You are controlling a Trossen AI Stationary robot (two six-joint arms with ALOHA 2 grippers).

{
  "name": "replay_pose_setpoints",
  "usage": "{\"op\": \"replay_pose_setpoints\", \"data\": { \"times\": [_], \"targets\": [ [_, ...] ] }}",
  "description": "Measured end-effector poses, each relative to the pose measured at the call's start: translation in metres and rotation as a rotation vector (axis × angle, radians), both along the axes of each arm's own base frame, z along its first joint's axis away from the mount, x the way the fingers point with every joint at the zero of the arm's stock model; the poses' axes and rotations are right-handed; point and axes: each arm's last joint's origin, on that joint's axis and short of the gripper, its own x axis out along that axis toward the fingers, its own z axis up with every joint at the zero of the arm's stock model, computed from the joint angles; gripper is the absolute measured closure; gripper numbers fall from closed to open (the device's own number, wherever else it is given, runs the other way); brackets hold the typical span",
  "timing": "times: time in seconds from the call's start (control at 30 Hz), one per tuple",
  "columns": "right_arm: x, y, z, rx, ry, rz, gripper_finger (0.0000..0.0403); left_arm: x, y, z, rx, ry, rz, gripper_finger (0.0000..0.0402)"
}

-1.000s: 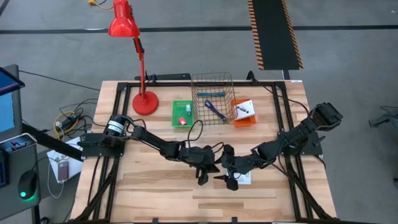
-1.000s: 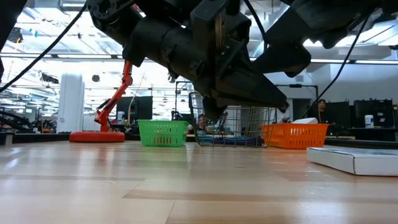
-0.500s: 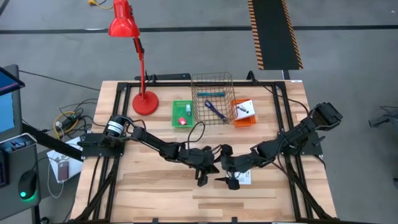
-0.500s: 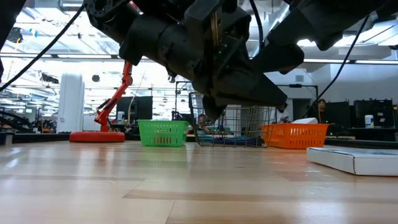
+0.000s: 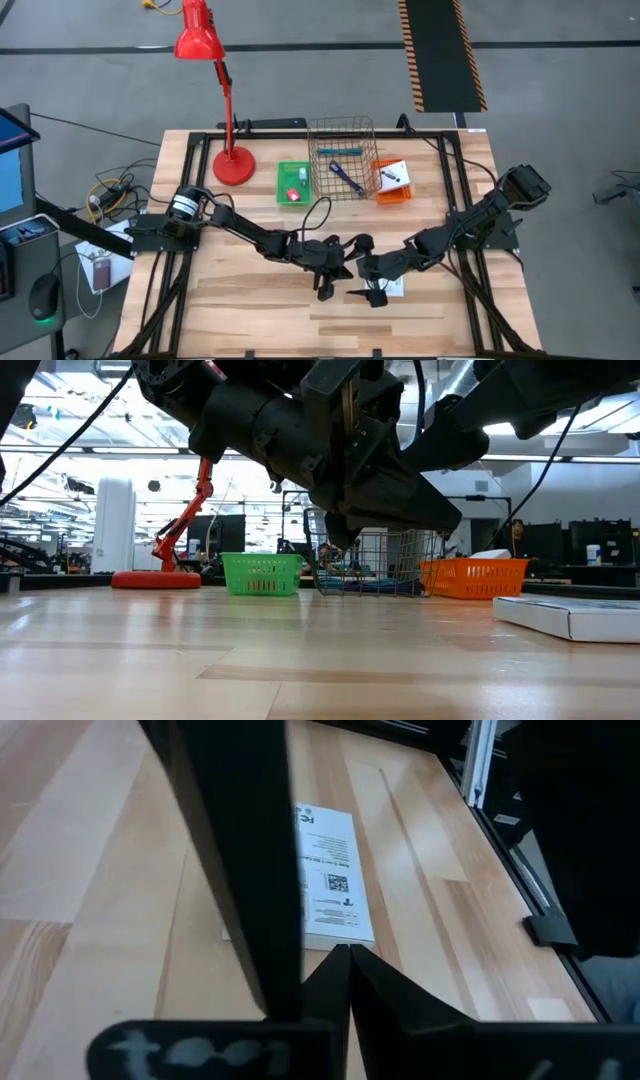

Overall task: Pick and place items into bin
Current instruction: Put the white box into the orange bin

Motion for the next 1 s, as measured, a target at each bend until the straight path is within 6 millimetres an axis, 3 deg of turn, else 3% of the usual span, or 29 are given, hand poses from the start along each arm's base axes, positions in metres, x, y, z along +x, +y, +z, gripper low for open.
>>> {"op": "replay_pose_setpoints", "data": {
  "times": [0.5, 0.73, 0.87, 1.0],
  "targets": [
    [0.003, -0.008, -0.001, -0.019, 0.009, -0.036, 0.0010, 0.000, 0.002, -0.001, 0.051, 0.000, 0.075, 0.0401],
    [0.003, -0.014, 0.003, 0.060, 0.055, -0.099, 0.0012, -0.007, 0.014, -0.015, 0.014, 0.166, 0.391, 0.0401],
    [-0.005, -0.016, 0.004, 0.021, 0.225, -0.142, 0.0011, -0.018, 0.017, -0.028, -0.101, 0.326, 0.563, 0.0401],
    [-0.010, -0.018, 0.013, 0.022, 0.395, -0.235, 0.0010, -0.025, 0.010, -0.031, -0.158, 0.381, 0.648, 0.0402]
  ]
}}
